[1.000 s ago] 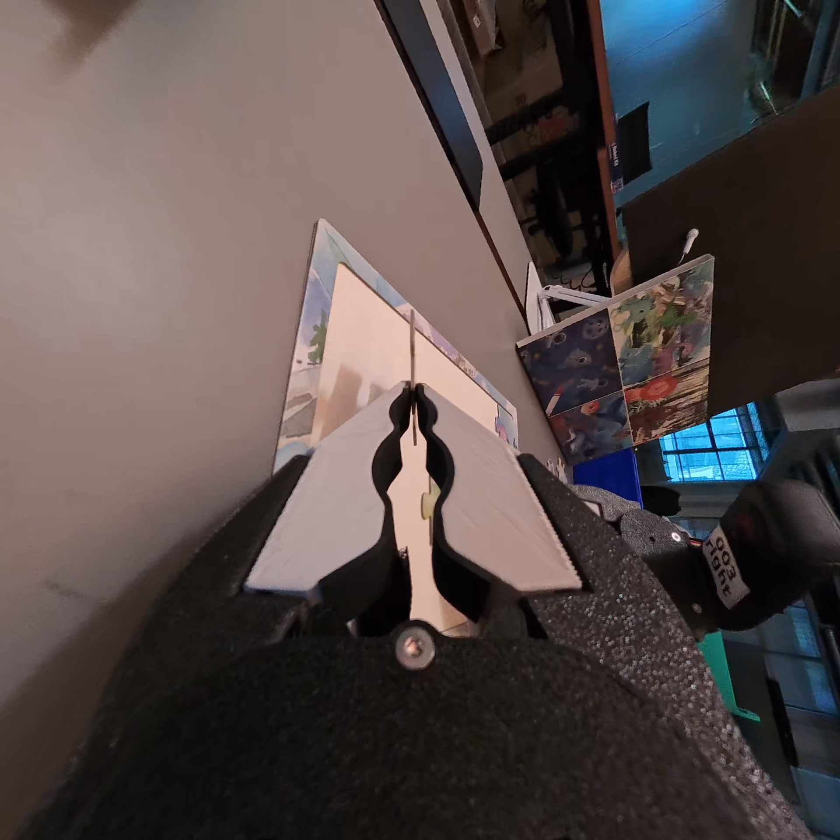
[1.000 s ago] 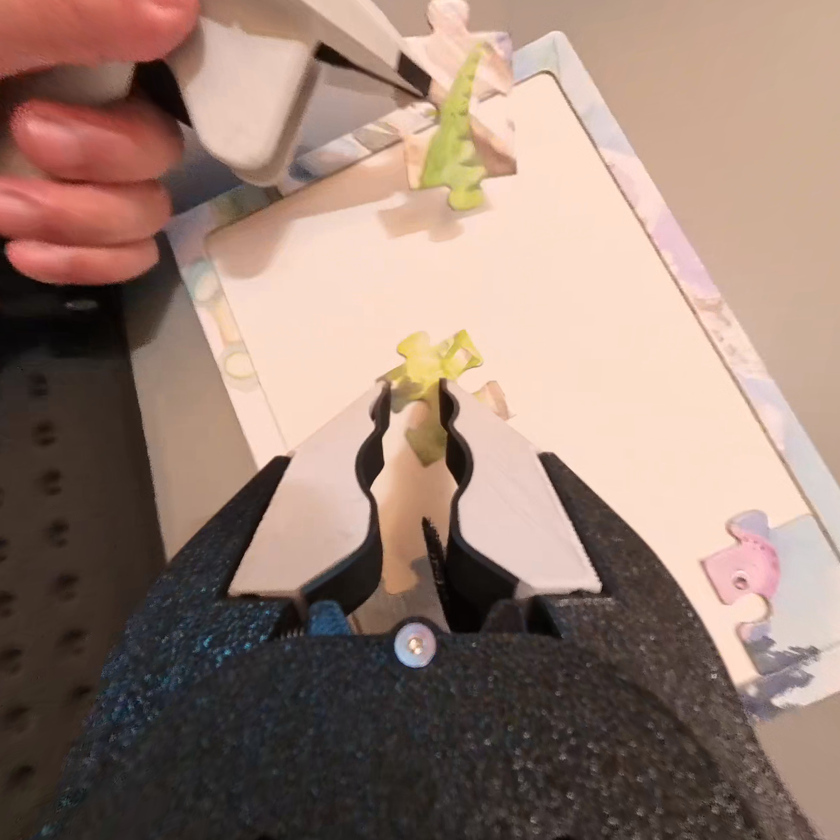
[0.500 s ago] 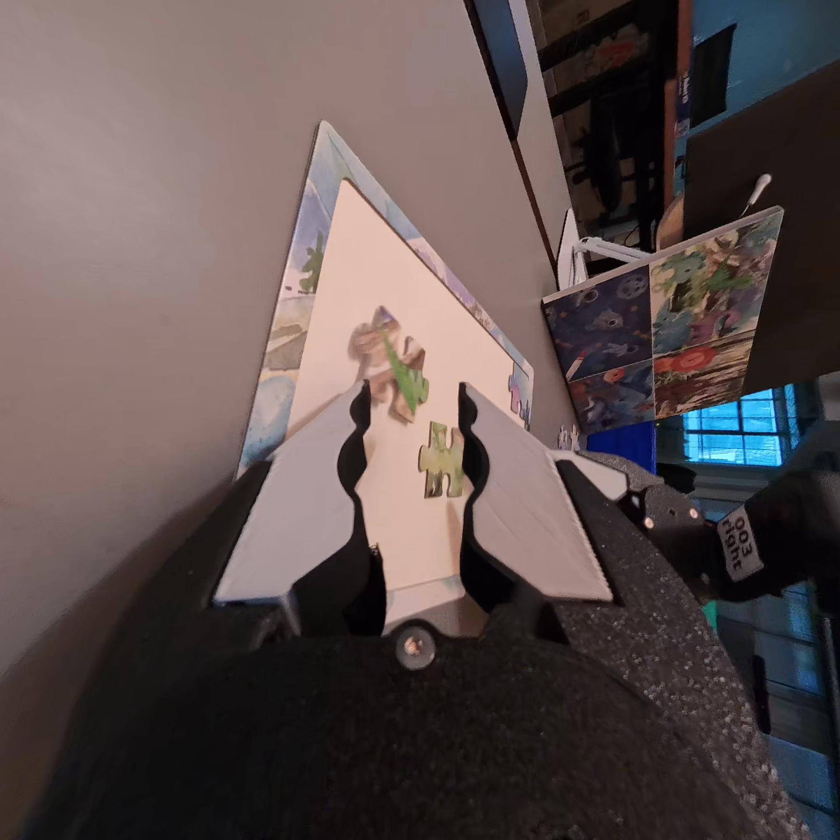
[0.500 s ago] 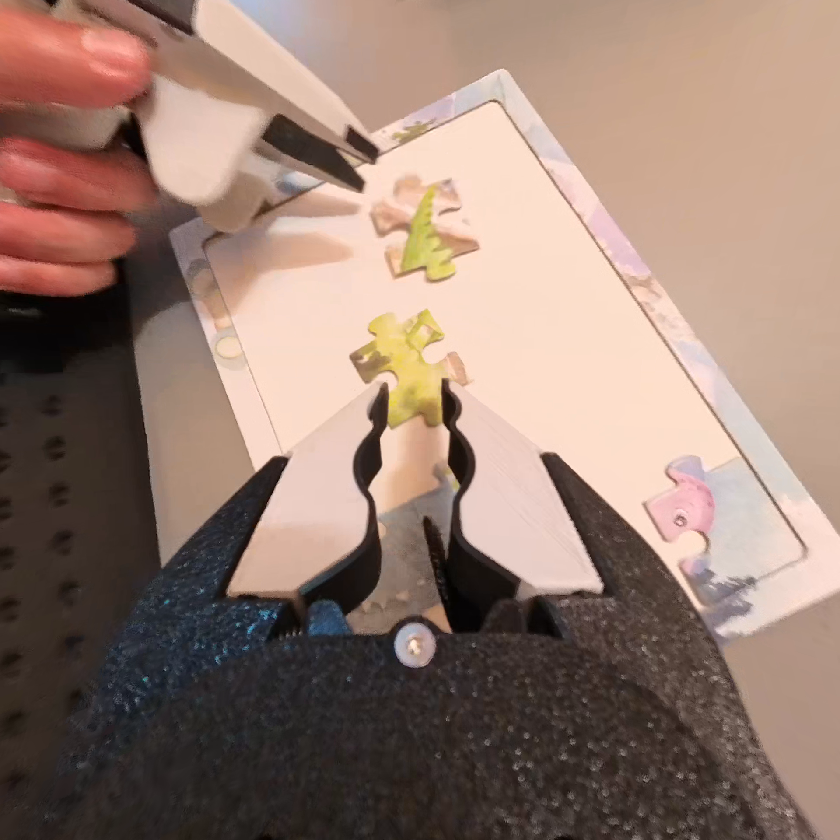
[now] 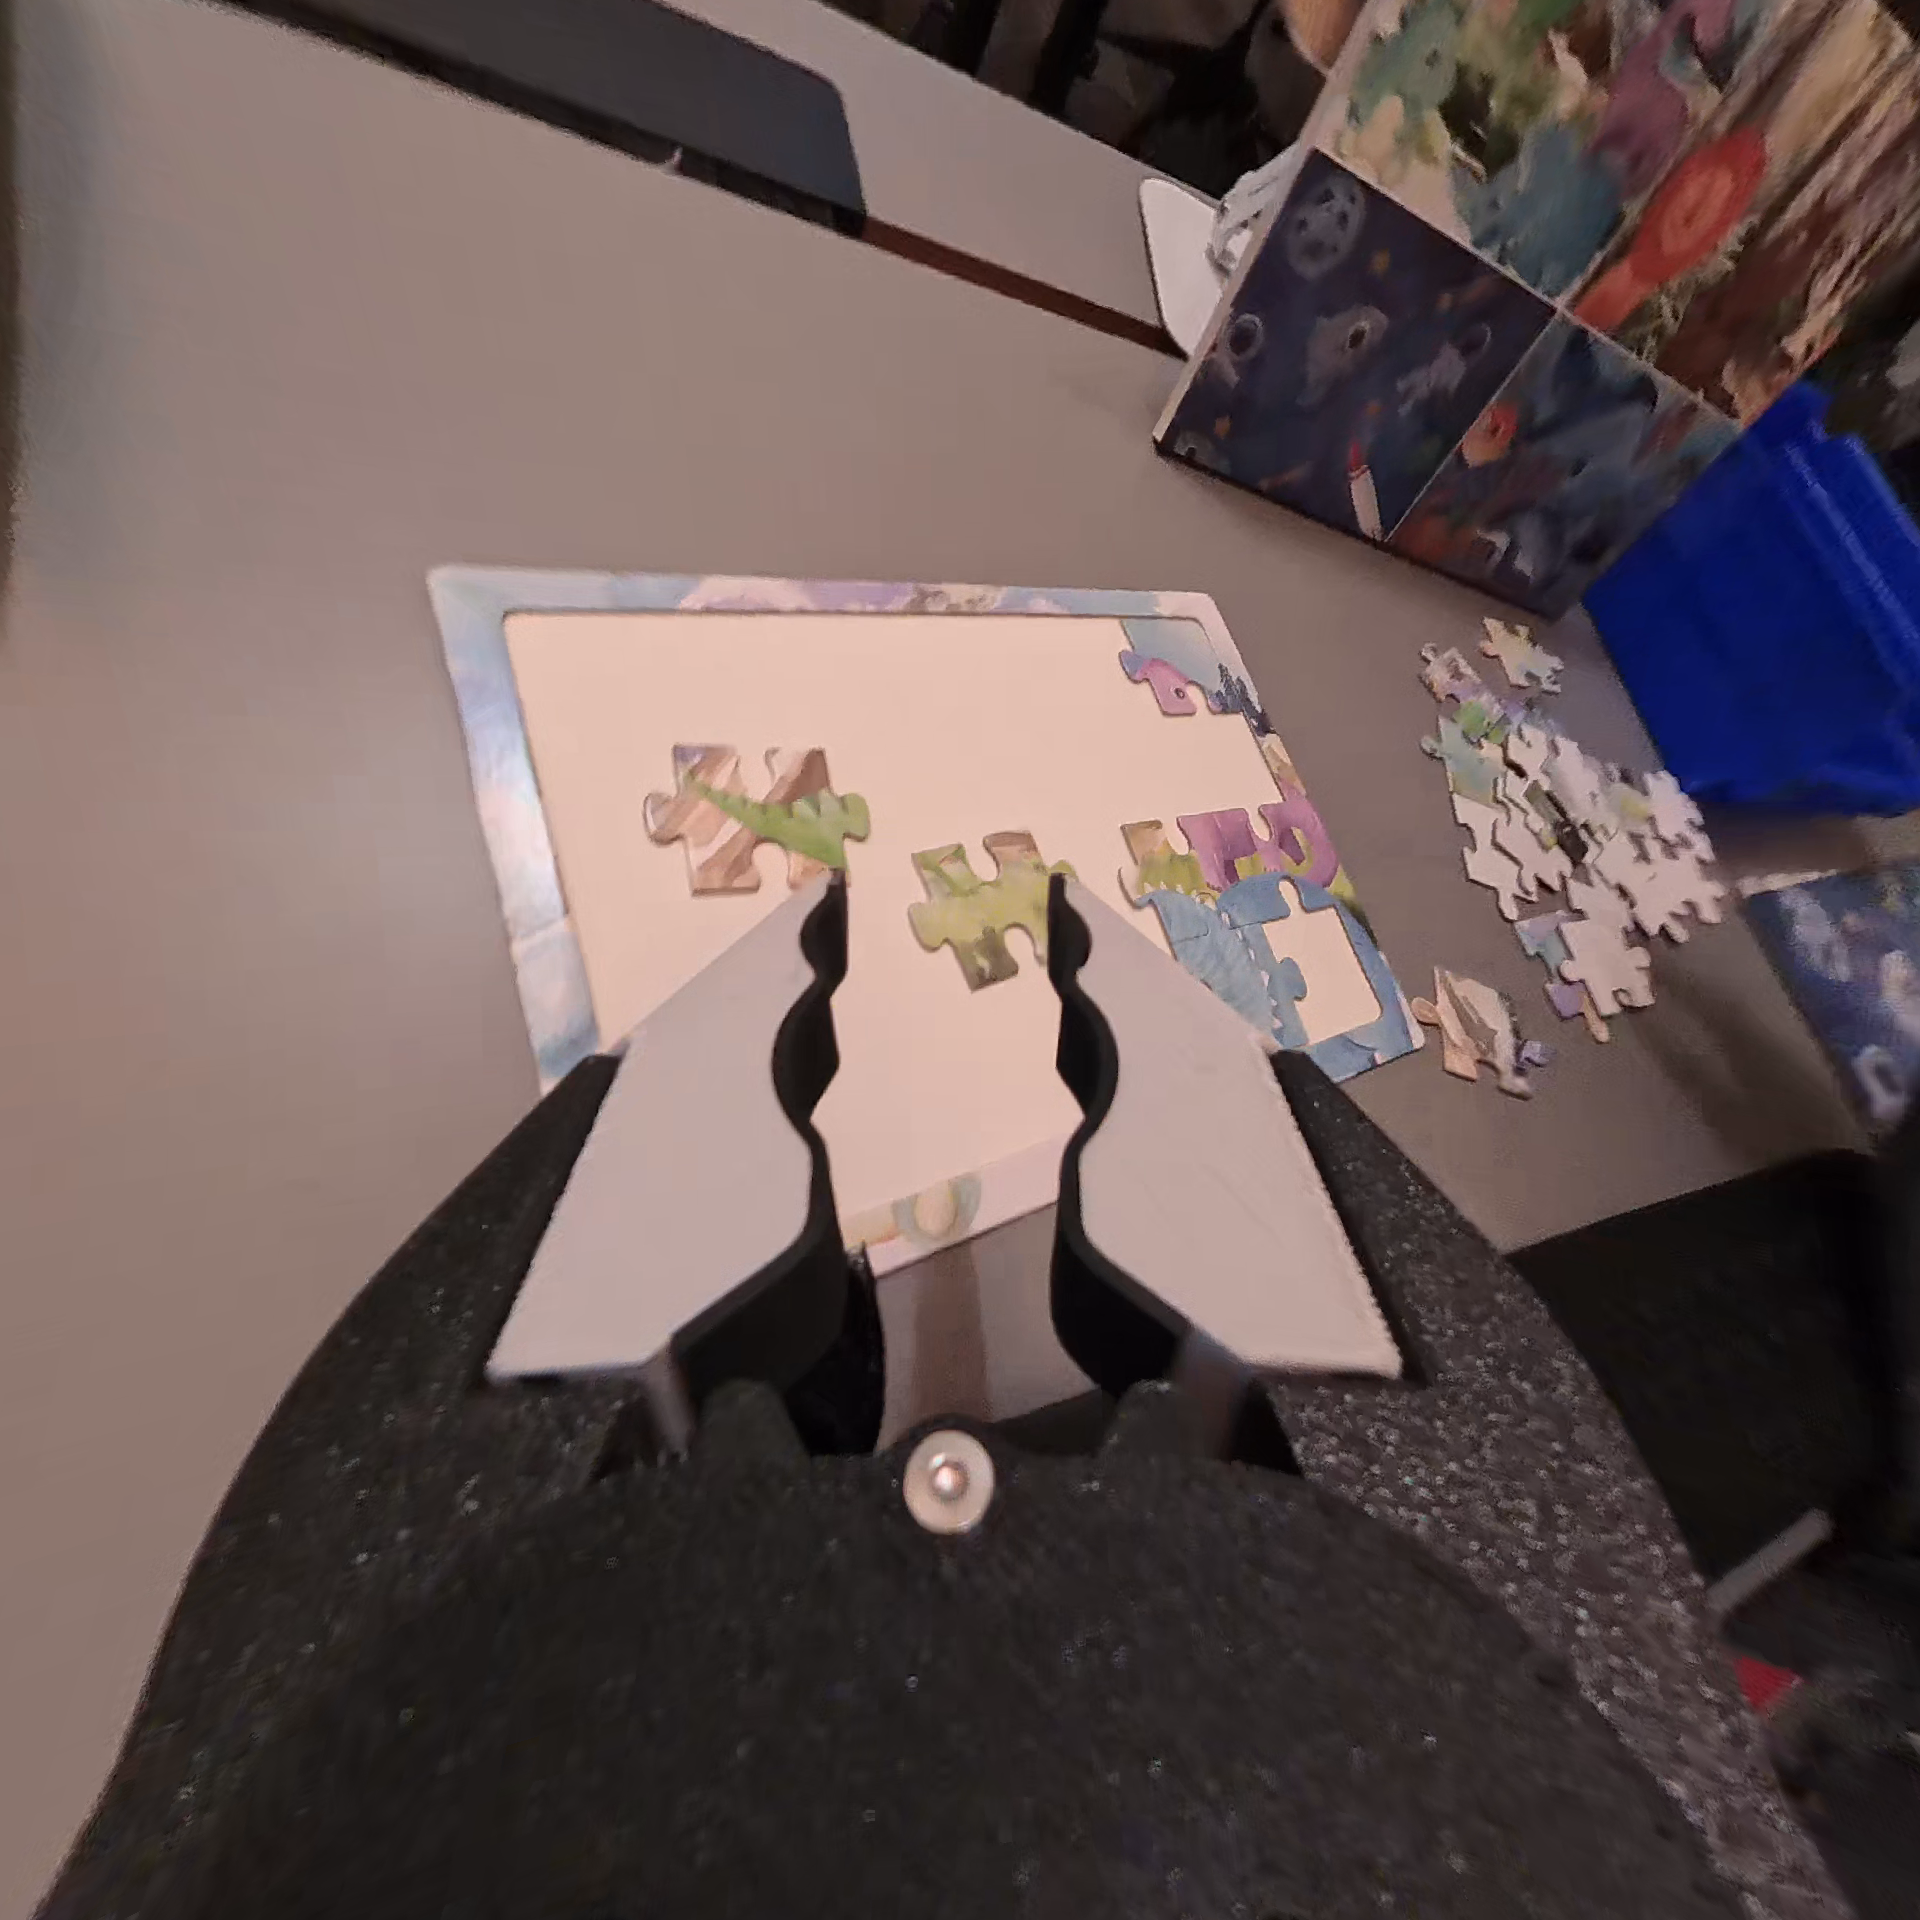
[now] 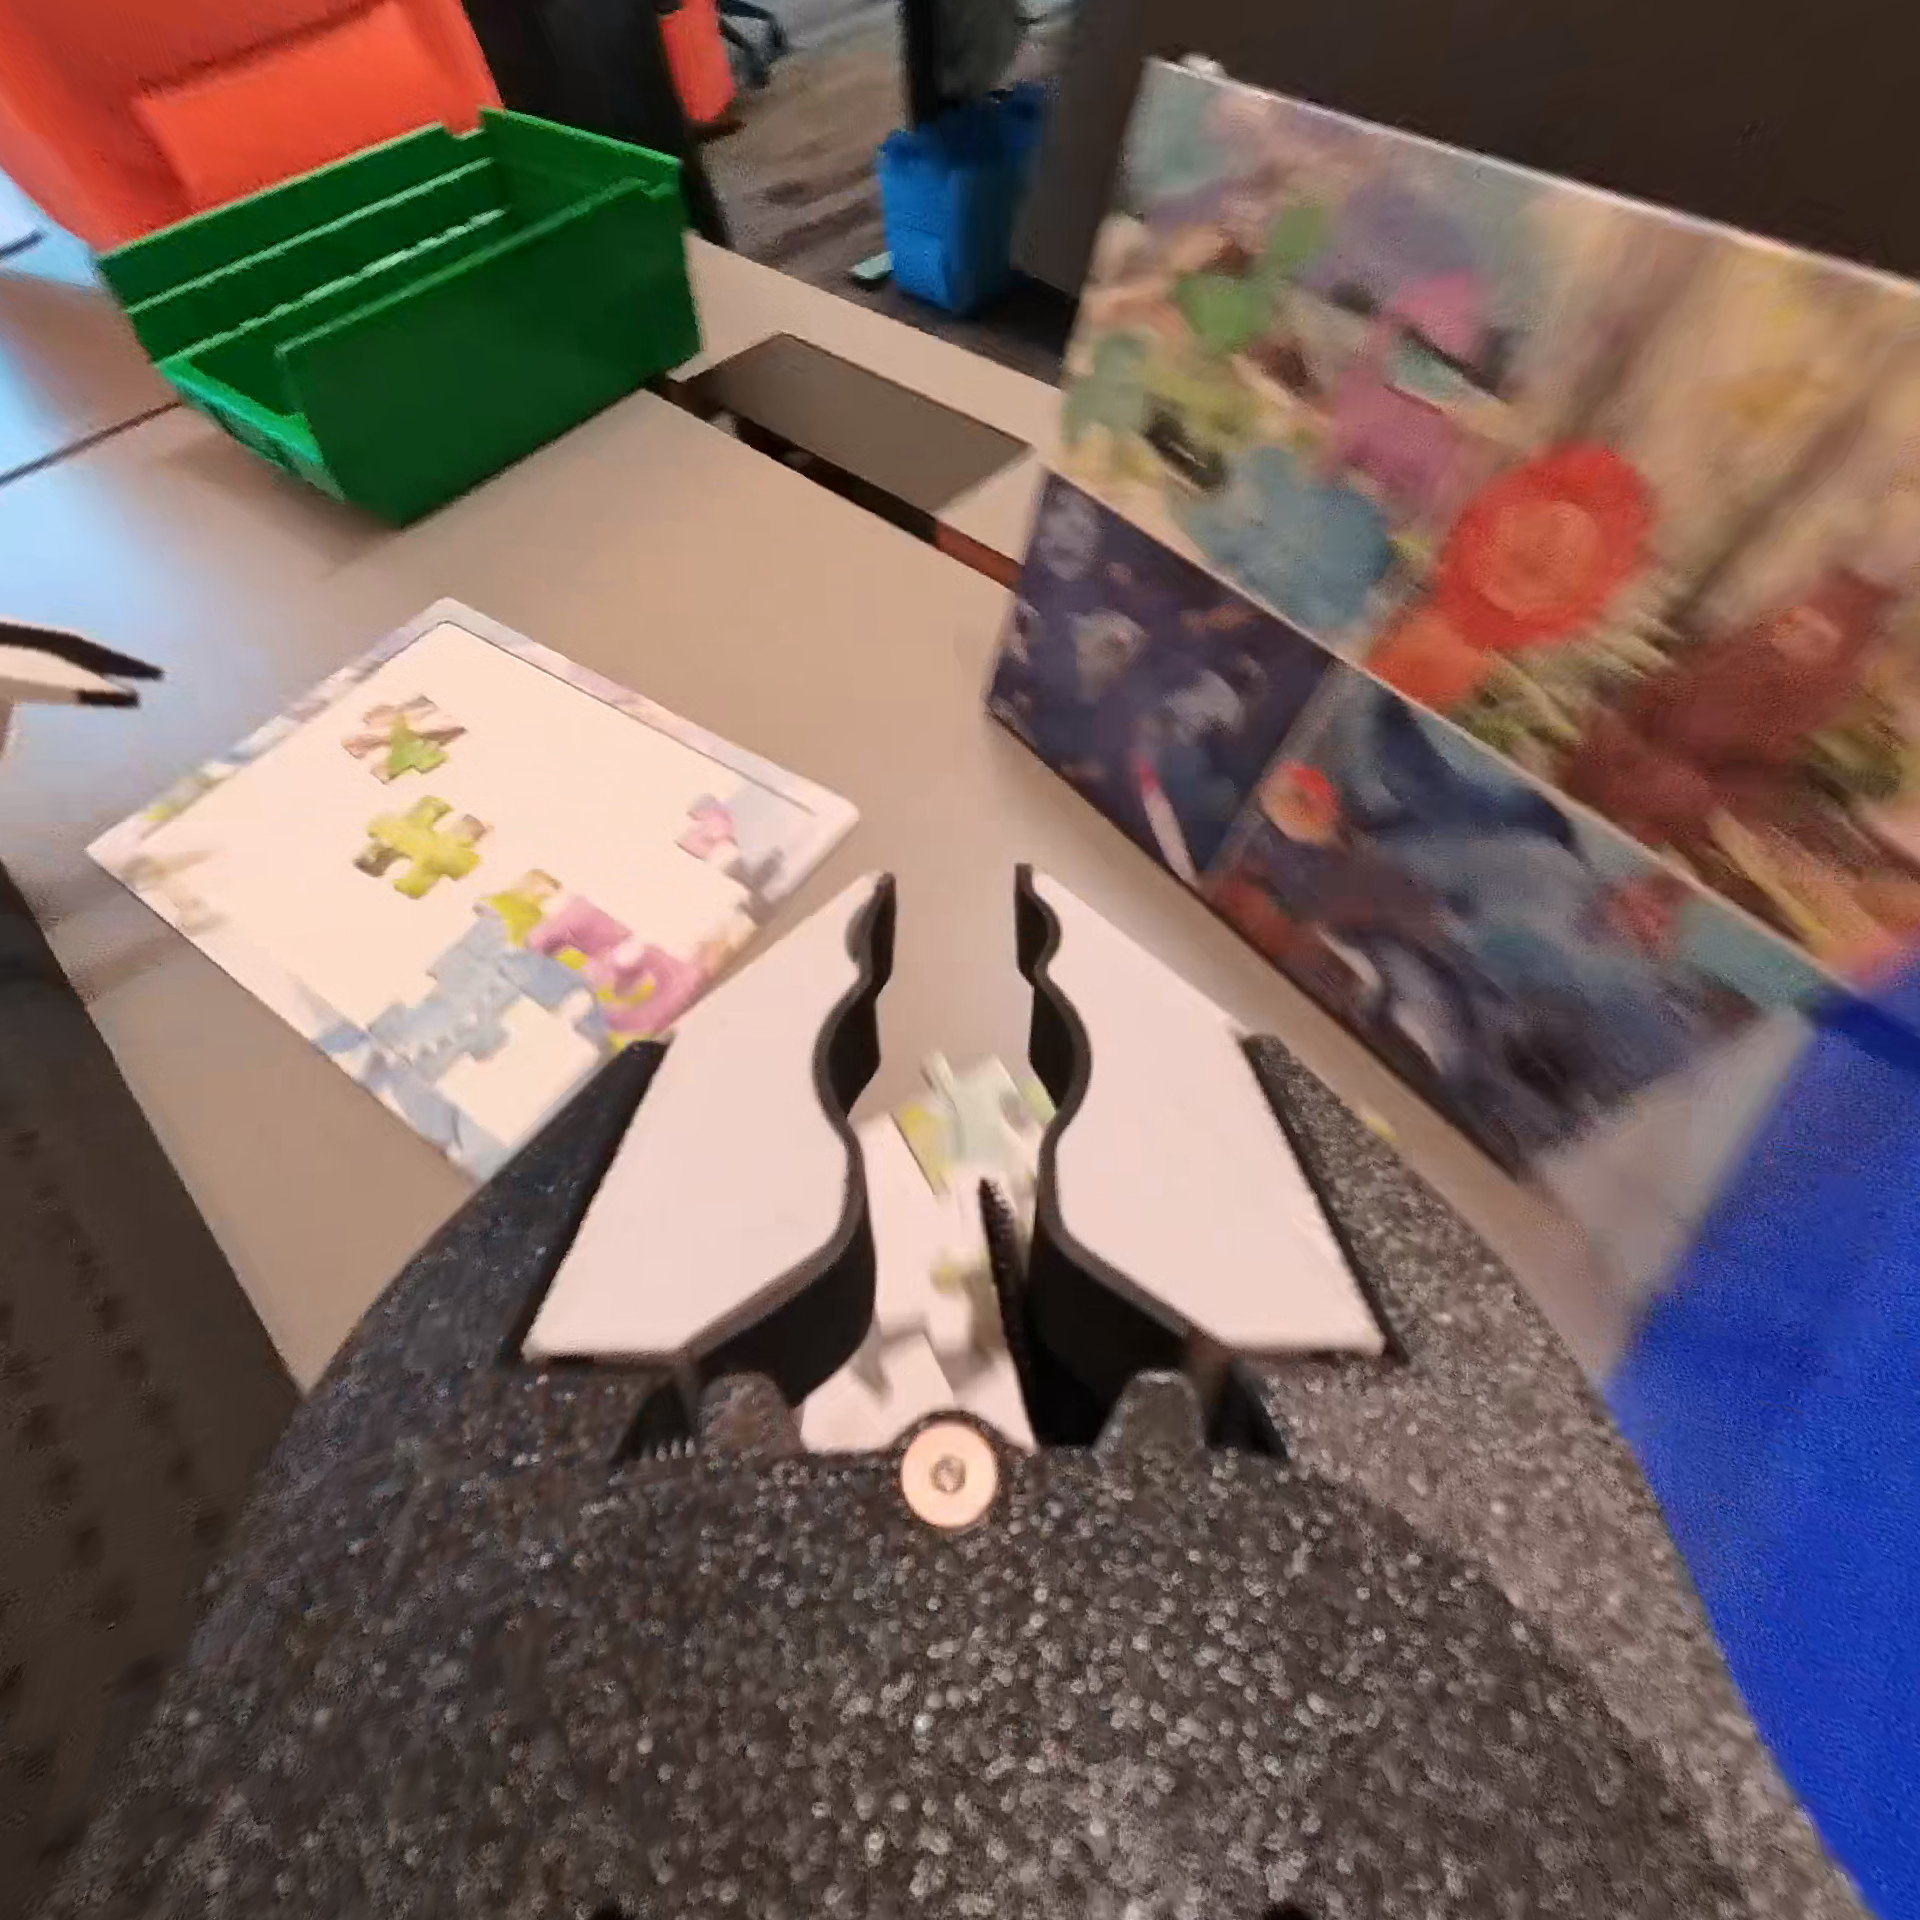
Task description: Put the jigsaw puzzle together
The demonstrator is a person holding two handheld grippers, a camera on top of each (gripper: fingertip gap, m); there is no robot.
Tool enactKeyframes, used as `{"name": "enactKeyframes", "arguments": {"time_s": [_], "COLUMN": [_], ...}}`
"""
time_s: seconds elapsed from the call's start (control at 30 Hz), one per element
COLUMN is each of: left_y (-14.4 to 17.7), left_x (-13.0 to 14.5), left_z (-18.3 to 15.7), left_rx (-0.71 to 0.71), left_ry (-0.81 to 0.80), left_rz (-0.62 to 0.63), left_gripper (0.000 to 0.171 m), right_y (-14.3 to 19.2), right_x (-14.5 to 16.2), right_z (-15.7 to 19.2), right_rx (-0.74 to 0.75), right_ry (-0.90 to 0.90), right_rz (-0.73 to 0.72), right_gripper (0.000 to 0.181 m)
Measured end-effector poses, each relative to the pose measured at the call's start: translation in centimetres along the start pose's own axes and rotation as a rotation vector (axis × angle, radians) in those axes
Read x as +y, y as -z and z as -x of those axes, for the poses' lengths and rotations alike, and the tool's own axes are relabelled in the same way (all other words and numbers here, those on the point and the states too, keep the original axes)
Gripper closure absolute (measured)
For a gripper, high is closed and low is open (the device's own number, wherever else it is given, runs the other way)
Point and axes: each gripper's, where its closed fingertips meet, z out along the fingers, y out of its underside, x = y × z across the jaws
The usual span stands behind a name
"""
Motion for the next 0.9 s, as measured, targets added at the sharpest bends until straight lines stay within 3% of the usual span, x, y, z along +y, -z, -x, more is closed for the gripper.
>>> {"name": "enactKeyframes", "arguments": {"time_s": [0.13, 0.27, 0.37, 0.57, 0.7, 0.9], "left_y": [-1.6, -3.9, -5.1, -5.0, -4.5, -4.5], "left_x": [-1.4, -0.9, 0.7, 3.3, 3.5, 3.9], "left_z": [-3.5, -7.8, -10.0, -12.1, -11.9, -13.4], "left_rx": [0.032, 0.144, 0.204, 0.263, 0.237, 0.299], "left_ry": [-0.118, -0.165, -0.161, -0.178, -0.219, -0.248], "left_rz": [-0.052, -0.038, 0.017, 0.097, 0.101, 0.122], "left_gripper": [0.133, 0.133, 0.134, 0.134, 0.134, 0.134], "right_y": [5.3, 5.4, 3.9, 1.3, 0.8, 1.6], "right_x": [7.8, 16.2, 19.5, 18.7, 19.0, 18.7], "right_z": [-3.1, 1.8, 4.5, 4.1, 4.4, 4.7], "right_rx": [0.083, -0.037, -0.050, -0.014, -0.044, -0.094], "right_ry": [-0.055, -0.065, 0.001, 0.066, 0.099, 0.036], "right_rz": [0.181, 0.369, 0.419, 0.400, 0.418, 0.399], "right_gripper": [0.146, 0.130, 0.119, 0.105, 0.127, 0.130]}}
